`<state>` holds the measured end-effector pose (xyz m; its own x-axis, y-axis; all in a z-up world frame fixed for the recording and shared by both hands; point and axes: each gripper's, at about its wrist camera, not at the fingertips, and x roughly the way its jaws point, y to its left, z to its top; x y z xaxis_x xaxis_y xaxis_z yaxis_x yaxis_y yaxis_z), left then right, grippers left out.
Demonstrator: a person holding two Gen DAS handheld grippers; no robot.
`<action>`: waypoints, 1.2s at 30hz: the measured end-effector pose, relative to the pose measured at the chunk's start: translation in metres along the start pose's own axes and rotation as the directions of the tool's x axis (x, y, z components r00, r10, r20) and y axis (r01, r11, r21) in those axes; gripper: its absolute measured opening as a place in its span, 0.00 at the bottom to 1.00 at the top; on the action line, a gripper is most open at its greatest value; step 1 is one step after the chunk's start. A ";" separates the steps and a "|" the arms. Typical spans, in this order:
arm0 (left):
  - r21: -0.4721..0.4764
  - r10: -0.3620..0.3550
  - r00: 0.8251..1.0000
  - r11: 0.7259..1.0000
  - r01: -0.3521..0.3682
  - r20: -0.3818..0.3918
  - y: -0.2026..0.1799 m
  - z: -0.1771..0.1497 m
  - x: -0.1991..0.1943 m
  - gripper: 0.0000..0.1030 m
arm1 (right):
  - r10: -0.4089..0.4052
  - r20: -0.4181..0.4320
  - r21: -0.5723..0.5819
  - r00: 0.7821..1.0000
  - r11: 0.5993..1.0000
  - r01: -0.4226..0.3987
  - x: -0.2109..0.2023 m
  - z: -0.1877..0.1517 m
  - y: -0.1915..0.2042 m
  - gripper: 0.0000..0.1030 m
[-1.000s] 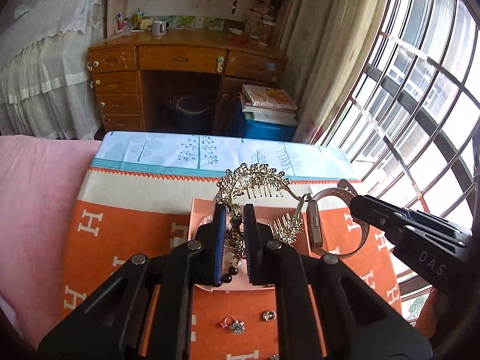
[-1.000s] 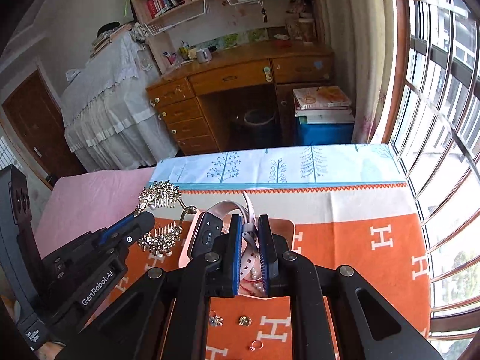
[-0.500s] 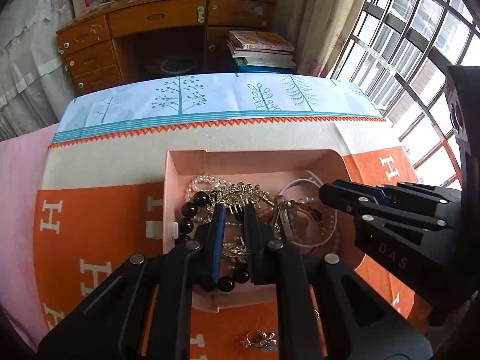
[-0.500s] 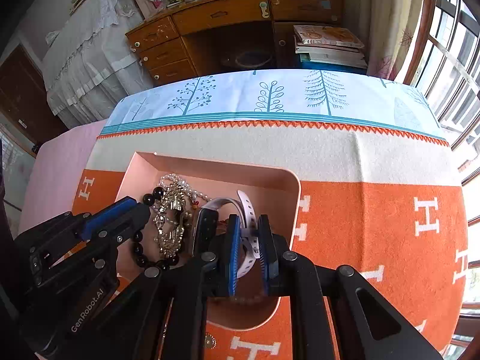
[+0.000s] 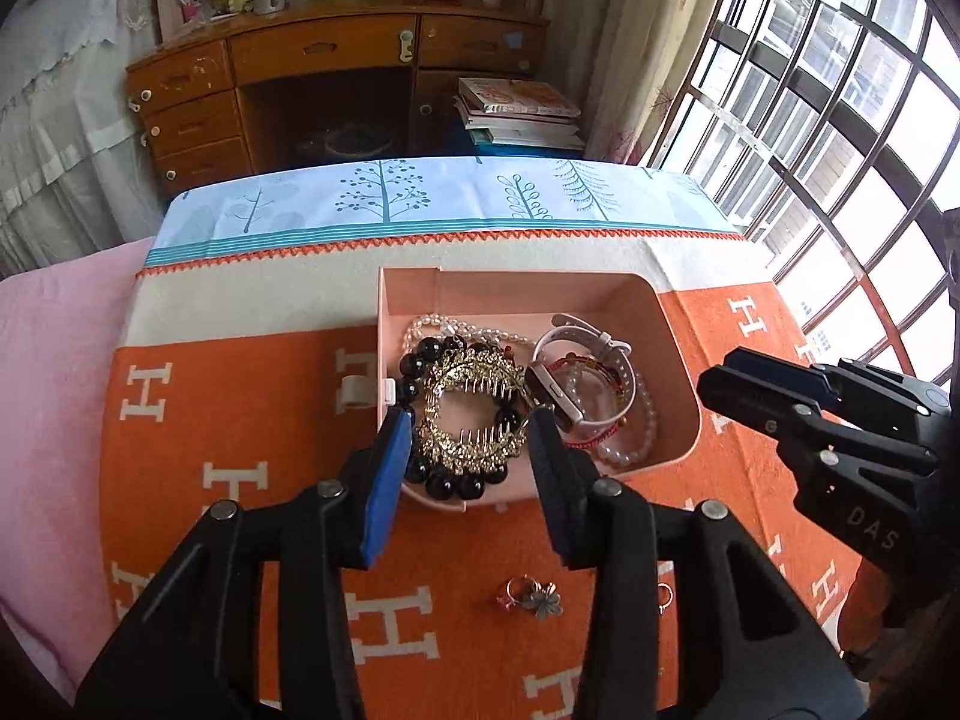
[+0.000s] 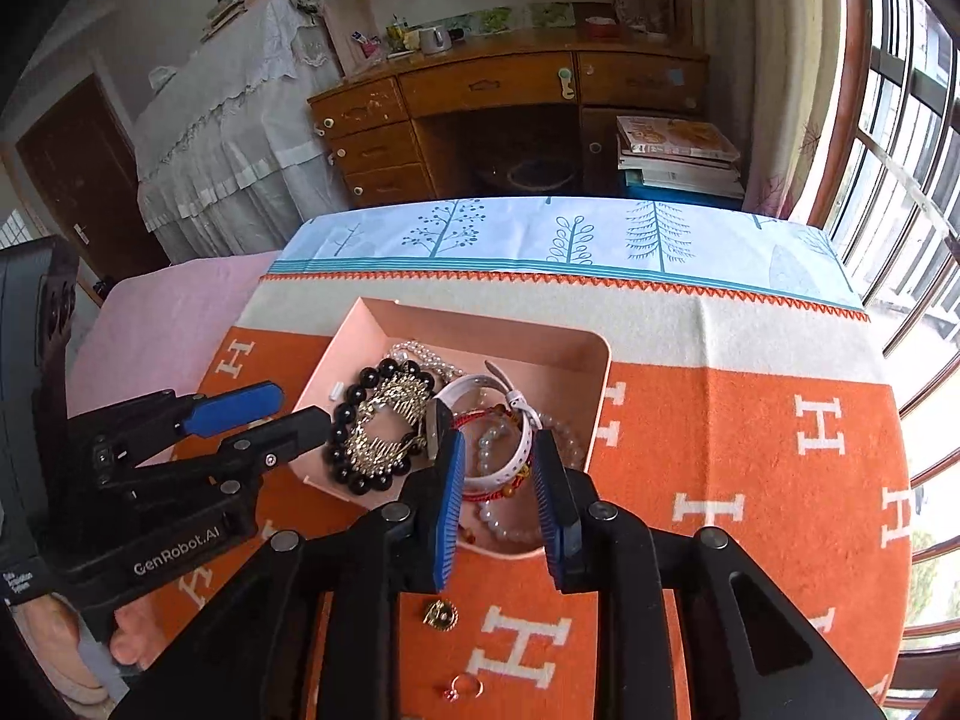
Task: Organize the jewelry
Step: 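Grasp the pearl pin with the right tool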
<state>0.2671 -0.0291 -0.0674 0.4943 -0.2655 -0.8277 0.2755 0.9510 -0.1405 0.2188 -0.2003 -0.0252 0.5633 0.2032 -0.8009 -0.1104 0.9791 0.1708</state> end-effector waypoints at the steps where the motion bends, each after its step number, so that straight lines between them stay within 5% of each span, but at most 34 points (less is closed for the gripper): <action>1: 0.001 0.000 1.000 1.000 0.000 0.006 0.001 -0.004 -0.006 0.36 | 0.005 0.006 -0.004 1.000 1.000 -0.005 -0.007 -0.005 0.002 0.23; 6: 0.001 -0.007 1.000 1.000 0.007 0.030 0.003 -0.026 -0.036 0.36 | 0.044 0.037 -0.006 0.998 0.999 -0.044 -0.039 -0.035 0.008 0.31; 18: -0.033 -0.008 1.000 0.999 0.009 0.020 -0.012 -0.105 -0.063 0.36 | 0.078 0.083 -0.081 0.993 0.994 -0.071 -0.090 -0.113 0.024 0.31; 29: -0.096 0.050 0.998 0.994 -0.046 0.037 -0.016 -0.163 -0.064 0.36 | 0.108 -0.093 -0.227 0.990 0.966 -0.127 -0.066 -0.206 0.044 0.31; 36: -0.033 0.097 0.995 0.995 -0.098 -0.012 -0.023 -0.189 -0.058 0.36 | 0.098 -0.135 -0.366 0.986 0.920 -0.141 -0.053 -0.243 0.068 0.31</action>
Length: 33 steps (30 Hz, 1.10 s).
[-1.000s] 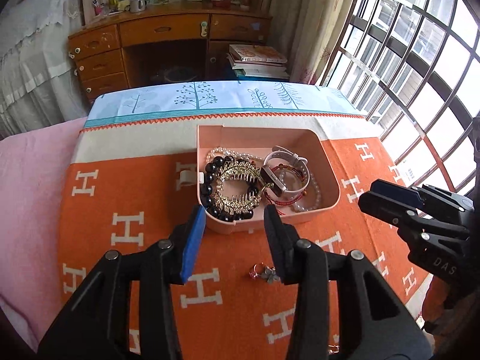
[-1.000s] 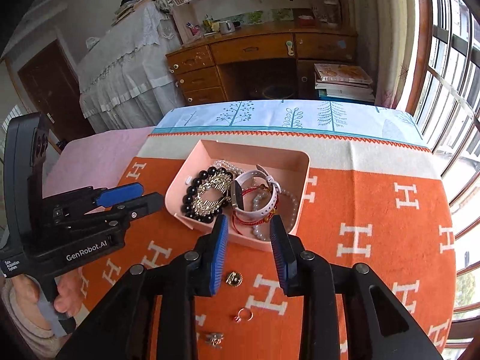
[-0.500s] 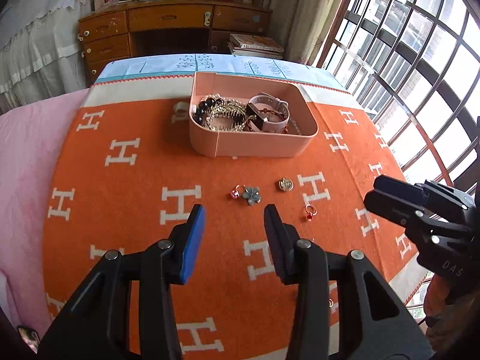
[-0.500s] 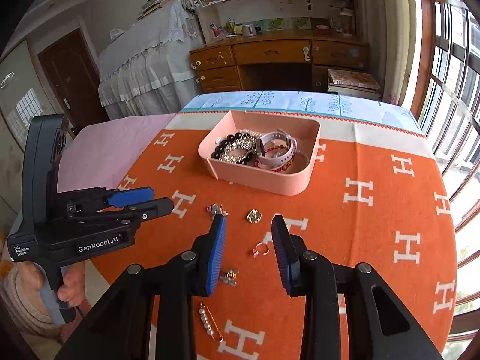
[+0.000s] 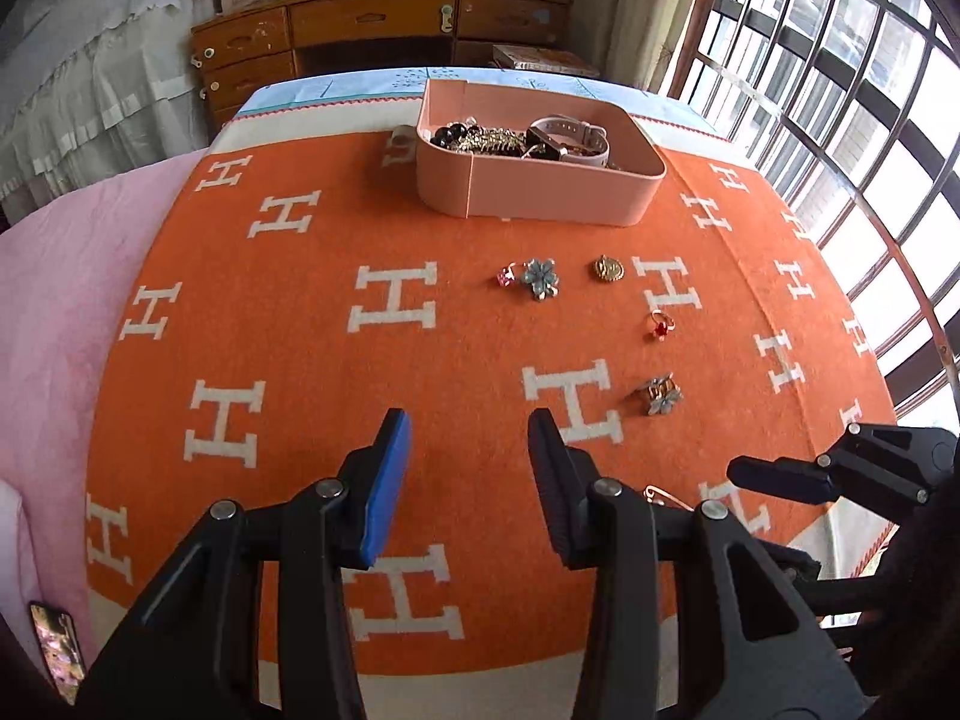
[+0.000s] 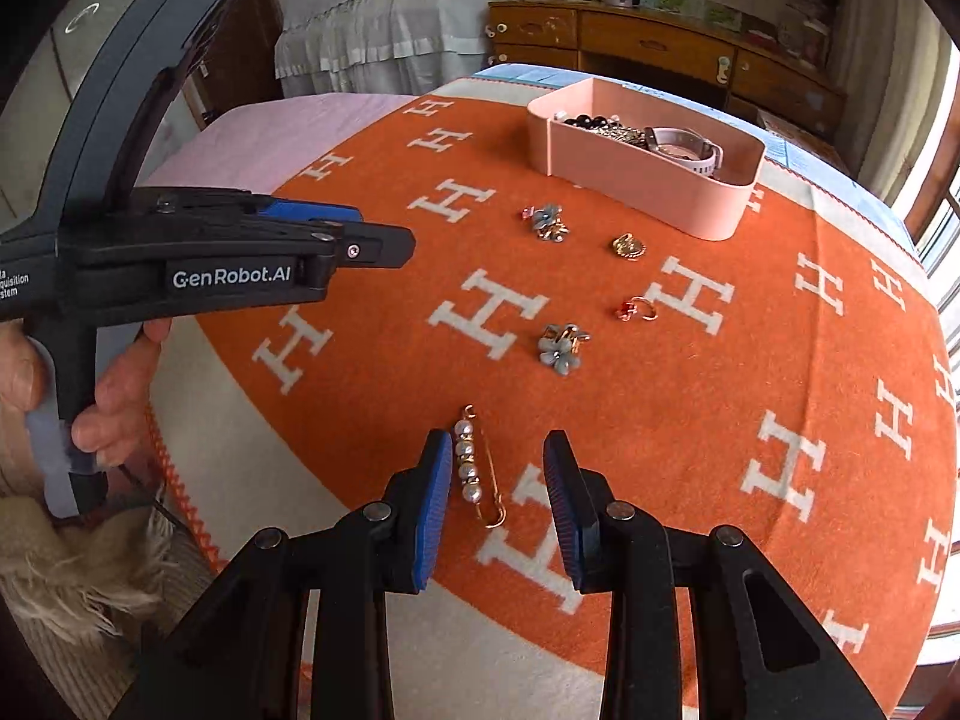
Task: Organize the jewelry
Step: 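Grasp the pearl pin with the right tool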
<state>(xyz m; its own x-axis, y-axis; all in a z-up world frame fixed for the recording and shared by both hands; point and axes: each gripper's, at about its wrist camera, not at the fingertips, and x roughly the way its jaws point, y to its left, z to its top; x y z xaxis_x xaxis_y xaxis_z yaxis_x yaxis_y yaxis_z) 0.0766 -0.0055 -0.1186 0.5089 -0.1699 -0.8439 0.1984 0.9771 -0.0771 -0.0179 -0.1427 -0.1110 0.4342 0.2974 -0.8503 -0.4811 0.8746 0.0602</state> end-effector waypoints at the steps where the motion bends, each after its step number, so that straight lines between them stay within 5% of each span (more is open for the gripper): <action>1: 0.011 0.008 1.000 1.000 -0.008 -0.003 -0.001 -0.004 0.000 0.36 | -0.001 -0.004 -0.013 1.000 1.000 0.001 0.002 0.000 0.003 0.31; 11: 0.062 0.009 1.000 0.998 -0.009 -0.006 -0.008 -0.025 -0.004 0.36 | -0.045 -0.025 -0.129 0.999 0.991 0.041 0.017 -0.002 0.020 0.31; 17: 0.065 0.000 1.000 0.998 0.001 -0.011 -0.010 -0.025 -0.002 0.36 | -0.053 -0.027 -0.170 0.998 0.984 0.047 0.023 -0.007 0.024 0.18; 22: 0.059 -0.007 1.000 0.998 0.008 -0.024 -0.009 -0.025 0.002 0.36 | -0.052 -0.028 -0.158 0.998 0.986 0.047 0.023 -0.007 0.019 0.08; 33: 0.074 -0.019 1.000 0.997 0.021 -0.024 -0.019 -0.009 0.009 0.36 | 0.026 -0.008 -0.015 1.000 1.000 -0.026 0.014 -0.003 -0.015 0.07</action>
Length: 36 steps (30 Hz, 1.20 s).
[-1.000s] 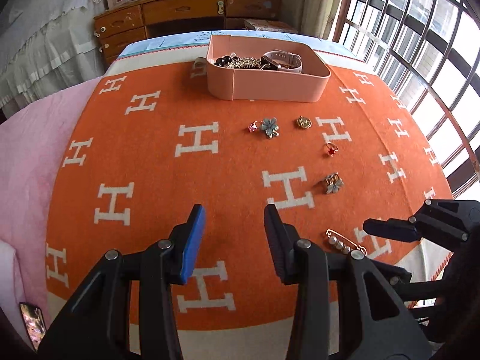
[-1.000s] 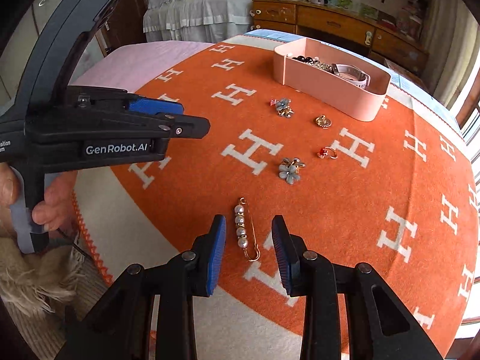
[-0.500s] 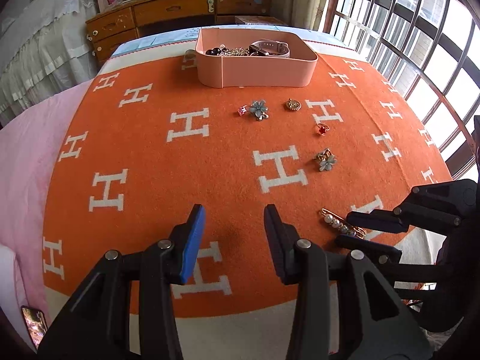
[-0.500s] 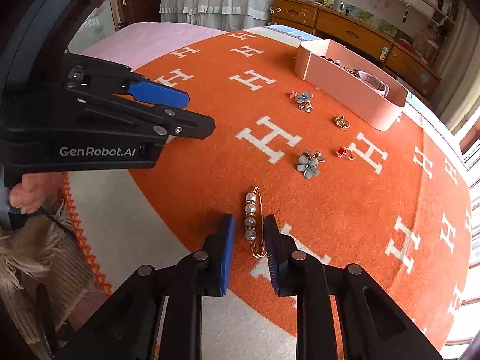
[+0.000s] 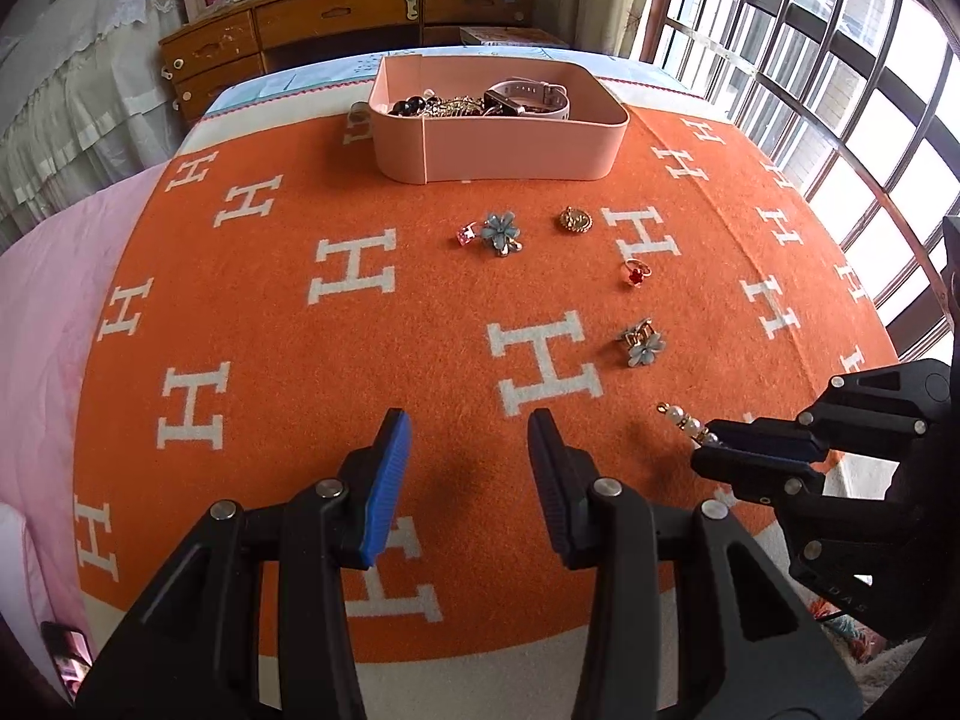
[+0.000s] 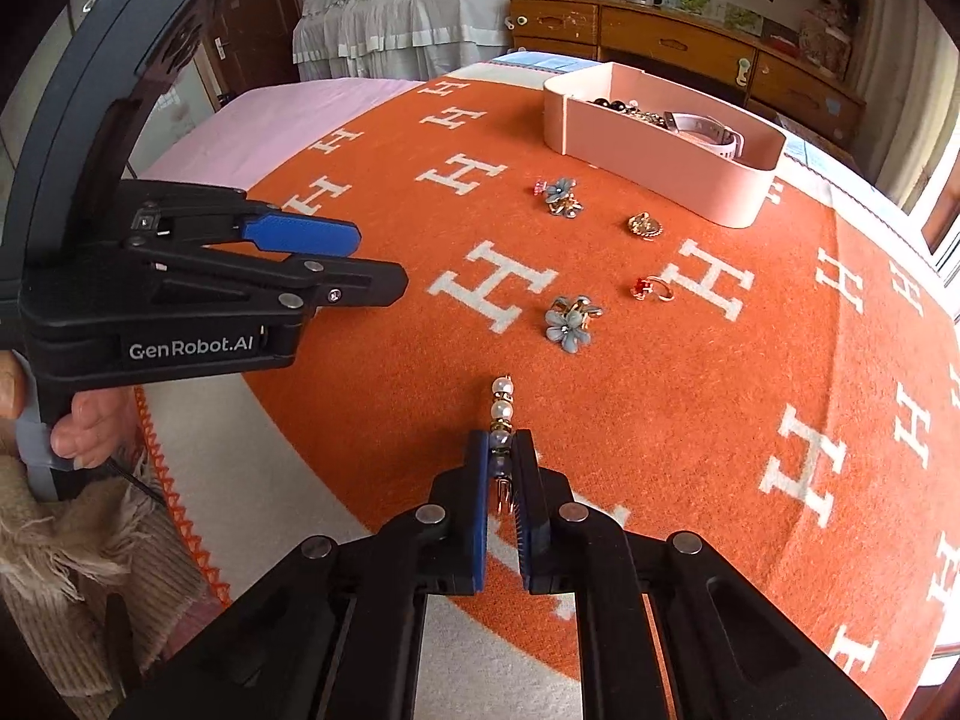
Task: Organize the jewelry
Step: 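Grasp the pearl pin with the right tool, then grasp the gold round brooch with the left tool while the right carries the pearl pin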
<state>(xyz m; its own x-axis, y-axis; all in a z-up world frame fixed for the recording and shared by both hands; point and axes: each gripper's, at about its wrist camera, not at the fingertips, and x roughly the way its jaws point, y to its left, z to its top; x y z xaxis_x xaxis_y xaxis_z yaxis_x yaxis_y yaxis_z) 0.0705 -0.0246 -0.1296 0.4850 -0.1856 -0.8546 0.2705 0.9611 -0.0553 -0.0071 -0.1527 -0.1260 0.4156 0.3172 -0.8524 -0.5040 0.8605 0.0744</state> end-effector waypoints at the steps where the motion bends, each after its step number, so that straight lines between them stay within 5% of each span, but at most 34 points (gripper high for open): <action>1: 0.005 0.000 1.000 1.000 0.000 0.001 -0.001 0.004 0.001 0.36 | 0.007 0.008 0.017 1.000 1.000 -0.008 -0.003 0.001 -0.005 0.07; 10: 0.030 -0.063 0.998 0.998 0.063 0.001 -0.021 0.050 0.015 0.36 | -0.026 0.127 0.233 0.992 0.973 -0.004 -0.029 0.017 -0.068 0.07; 19: -0.006 -0.107 0.993 0.994 0.107 -0.059 -0.042 0.111 0.048 0.36 | -0.089 0.221 0.519 0.971 0.854 -0.040 -0.036 0.034 -0.144 0.07; 28: -0.039 -0.076 0.978 0.997 0.070 -0.195 -0.051 0.135 0.095 0.36 | -0.040 0.221 0.577 0.974 0.810 -0.098 -0.015 0.027 -0.169 0.07; 36: -0.026 -0.037 0.976 0.999 0.032 -0.217 -0.055 0.136 0.109 0.36 | -0.015 0.223 0.592 0.975 0.796 -0.124 -0.009 0.020 -0.173 0.07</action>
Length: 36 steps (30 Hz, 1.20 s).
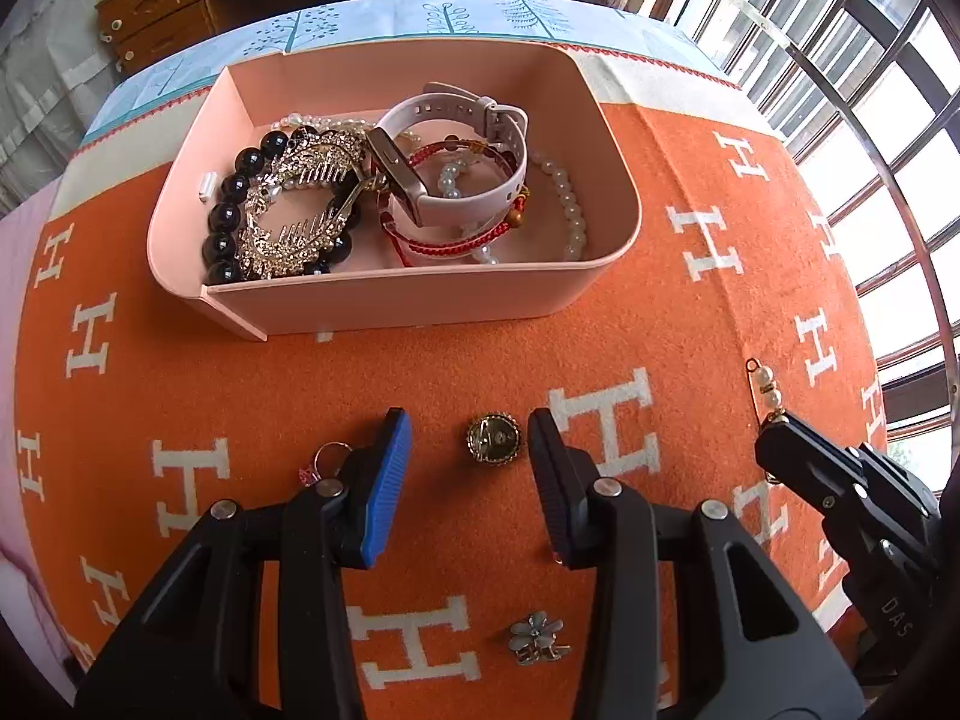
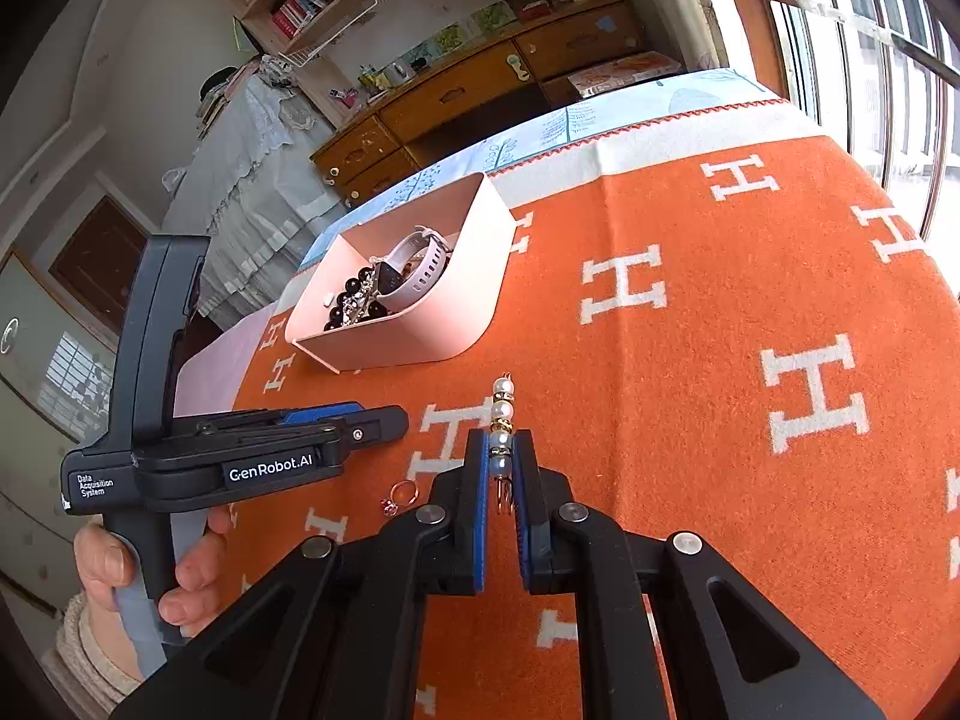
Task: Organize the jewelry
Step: 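Grasp the gold round brooch with the left tool while the right carries the pearl pin, then lower the brooch and pearl pin into the pink tray and open both tools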
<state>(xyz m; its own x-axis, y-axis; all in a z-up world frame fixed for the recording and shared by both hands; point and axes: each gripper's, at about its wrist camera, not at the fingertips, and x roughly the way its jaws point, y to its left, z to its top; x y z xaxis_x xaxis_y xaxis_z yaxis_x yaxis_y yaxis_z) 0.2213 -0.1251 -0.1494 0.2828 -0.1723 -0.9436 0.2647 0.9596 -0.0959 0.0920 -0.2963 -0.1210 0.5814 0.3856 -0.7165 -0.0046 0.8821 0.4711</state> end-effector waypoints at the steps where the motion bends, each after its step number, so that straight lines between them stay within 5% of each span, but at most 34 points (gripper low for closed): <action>1: 0.006 0.008 1.000 1.000 -0.008 -0.002 -0.001 -0.001 0.000 0.36 | 0.000 -0.003 0.004 1.000 1.000 0.000 0.001 -0.001 -0.001 0.07; 7: 0.042 0.059 0.998 0.997 -0.059 -0.005 -0.009 -0.005 0.000 0.27 | -0.002 -0.009 0.015 1.000 1.000 0.002 0.004 -0.003 -0.004 0.07; 9: 0.048 0.055 0.998 0.997 -0.055 -0.006 -0.010 -0.005 -0.002 0.16 | -0.004 -0.011 0.017 1.000 1.000 0.005 0.004 -0.004 -0.003 0.07; 18: -0.020 -0.005 1.000 1.000 0.005 -0.011 0.000 -0.009 -0.013 0.16 | -0.018 -0.003 -0.001 1.000 1.000 0.018 -0.002 -0.003 0.007 0.07; 28: -0.002 0.015 0.991 1.000 -0.015 0.131 0.013 -0.003 -0.105 0.16 | -0.005 0.040 -0.049 0.999 0.999 0.007 -0.035 0.026 0.048 0.07; 36: -0.015 0.088 0.951 0.996 -0.088 0.295 0.030 0.057 -0.192 0.16 | -0.003 0.129 -0.116 0.992 0.993 0.018 -0.071 0.106 0.104 0.07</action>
<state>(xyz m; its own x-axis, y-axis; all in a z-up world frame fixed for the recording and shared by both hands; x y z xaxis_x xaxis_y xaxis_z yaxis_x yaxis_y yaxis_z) 0.2279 -0.0760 0.0474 0.5647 -0.1450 -0.8124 0.2246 0.9743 -0.0178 0.1365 -0.2607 0.0337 0.6814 0.3448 -0.6456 -0.0880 0.9143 0.3954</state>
